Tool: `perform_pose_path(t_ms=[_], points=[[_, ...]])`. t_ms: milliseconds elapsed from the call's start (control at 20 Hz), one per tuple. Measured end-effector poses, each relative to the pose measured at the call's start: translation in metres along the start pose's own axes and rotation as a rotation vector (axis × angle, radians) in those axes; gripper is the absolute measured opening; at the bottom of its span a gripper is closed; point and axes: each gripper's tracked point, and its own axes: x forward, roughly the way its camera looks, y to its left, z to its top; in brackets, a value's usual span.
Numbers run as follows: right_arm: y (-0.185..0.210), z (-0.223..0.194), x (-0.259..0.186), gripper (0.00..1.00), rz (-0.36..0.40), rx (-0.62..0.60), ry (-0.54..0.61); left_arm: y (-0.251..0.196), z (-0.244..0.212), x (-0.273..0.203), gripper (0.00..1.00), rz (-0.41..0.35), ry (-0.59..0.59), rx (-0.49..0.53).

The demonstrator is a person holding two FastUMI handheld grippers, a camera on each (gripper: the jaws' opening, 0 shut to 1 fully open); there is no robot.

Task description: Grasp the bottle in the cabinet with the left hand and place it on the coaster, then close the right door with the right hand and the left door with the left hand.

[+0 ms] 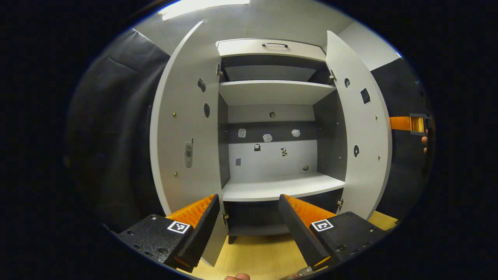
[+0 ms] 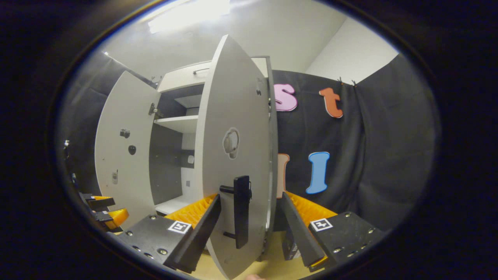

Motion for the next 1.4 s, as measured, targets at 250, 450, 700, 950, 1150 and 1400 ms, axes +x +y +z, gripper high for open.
perform_pose_path(t_ms=[250,450,700,950,1150,1400], points=[[0.061,-0.013,0.021,0.98,0.156,0.016,0.036,0.03,-0.001,-0.006,0.97,0.07,0.0,-0.014],[0.125,-0.019,0.025,0.96,0.308,0.014,0.042,0.053,-0.002,-0.018,0.97,0.129,0.0,-0.023],[0.179,-0.017,0.026,0.95,0.416,-0.018,0.019,0.092,-0.008,-0.036,1.0,0.217,0.009,-0.034],[0.207,-0.023,0.02,0.95,0.451,-0.009,0.031,0.132,-0.023,-0.049,0.97,0.282,0.036,-0.071],[0.22,-0.028,0.015,0.95,0.432,-0.006,0.044,0.156,-0.038,-0.054,0.95,0.302,0.064,-0.112],[0.222,-0.033,0.005,0.92,0.376,-0.027,0.058,0.171,-0.051,-0.05,0.94,0.269,0.091,-0.147]])
